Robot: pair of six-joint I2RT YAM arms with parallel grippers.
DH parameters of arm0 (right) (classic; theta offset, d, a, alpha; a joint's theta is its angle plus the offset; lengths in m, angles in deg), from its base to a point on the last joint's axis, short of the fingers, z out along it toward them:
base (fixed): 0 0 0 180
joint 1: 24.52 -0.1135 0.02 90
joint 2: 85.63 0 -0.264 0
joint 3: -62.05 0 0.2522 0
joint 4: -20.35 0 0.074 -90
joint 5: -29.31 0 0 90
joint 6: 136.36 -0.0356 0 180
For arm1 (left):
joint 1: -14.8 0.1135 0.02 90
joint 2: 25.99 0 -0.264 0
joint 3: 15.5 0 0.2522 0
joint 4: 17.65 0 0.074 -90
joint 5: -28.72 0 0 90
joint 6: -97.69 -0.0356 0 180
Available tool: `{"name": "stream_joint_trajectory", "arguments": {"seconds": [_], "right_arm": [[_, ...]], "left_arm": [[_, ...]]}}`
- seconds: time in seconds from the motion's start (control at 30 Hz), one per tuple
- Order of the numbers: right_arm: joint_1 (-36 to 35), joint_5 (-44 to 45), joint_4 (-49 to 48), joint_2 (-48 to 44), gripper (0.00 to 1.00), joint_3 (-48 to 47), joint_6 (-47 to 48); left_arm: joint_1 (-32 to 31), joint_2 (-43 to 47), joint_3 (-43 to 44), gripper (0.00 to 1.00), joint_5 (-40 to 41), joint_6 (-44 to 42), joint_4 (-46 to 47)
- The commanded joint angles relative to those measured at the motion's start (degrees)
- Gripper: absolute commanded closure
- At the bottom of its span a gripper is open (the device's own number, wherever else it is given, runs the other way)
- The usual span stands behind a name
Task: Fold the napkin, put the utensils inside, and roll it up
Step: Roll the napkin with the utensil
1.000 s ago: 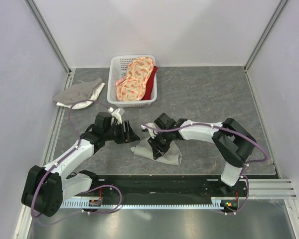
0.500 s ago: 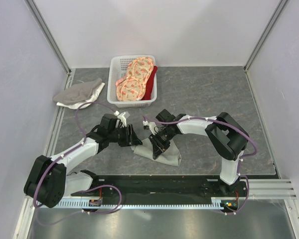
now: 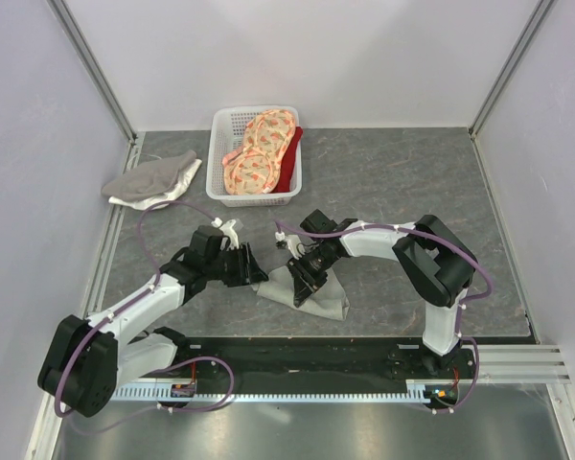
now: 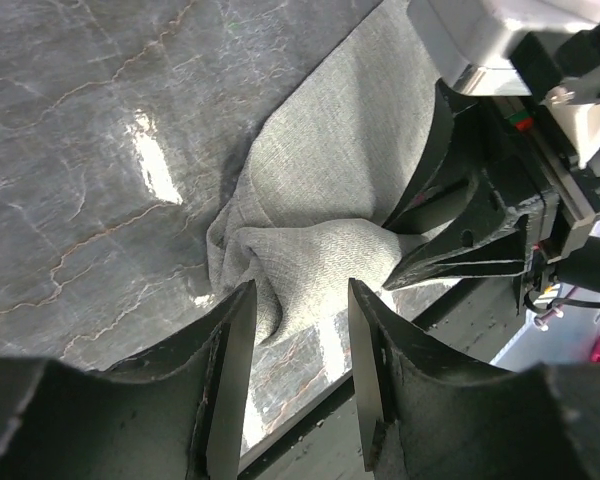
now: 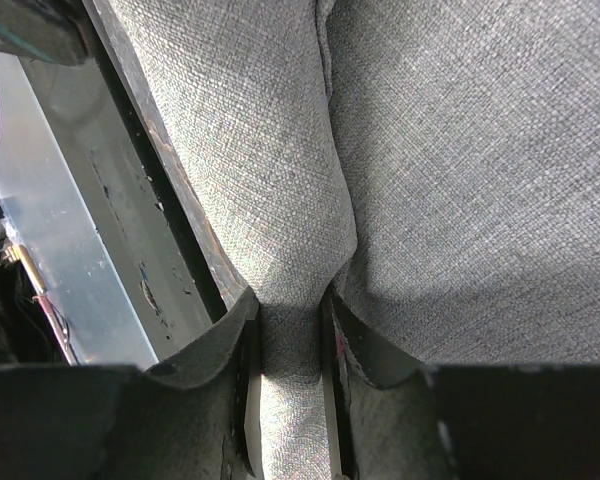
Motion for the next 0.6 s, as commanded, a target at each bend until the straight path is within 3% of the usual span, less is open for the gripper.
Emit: {"name": "stream_joint_trajectory", "arguments": {"seconds": [0.0, 0.43, 0.57], "right_arm": [[-0.1, 4.2, 1.9, 3.2, 0.69, 1.2, 2.3], [0.2, 3.9, 1.8, 4.3, 0.71, 0.8, 2.3], [0.2, 3.5, 1.7, 4.4, 0.71, 1.0, 2.3]], "left_arm": [[-0.8, 0.1, -0.4, 0.51, 2.2, 1.0, -0.5], [-3.5, -4.0, -0.9, 0.55, 3.1, 3.1, 0.5], [-4.1, -4.3, -0.5, 0.66, 3.3, 3.3, 1.3]]}}
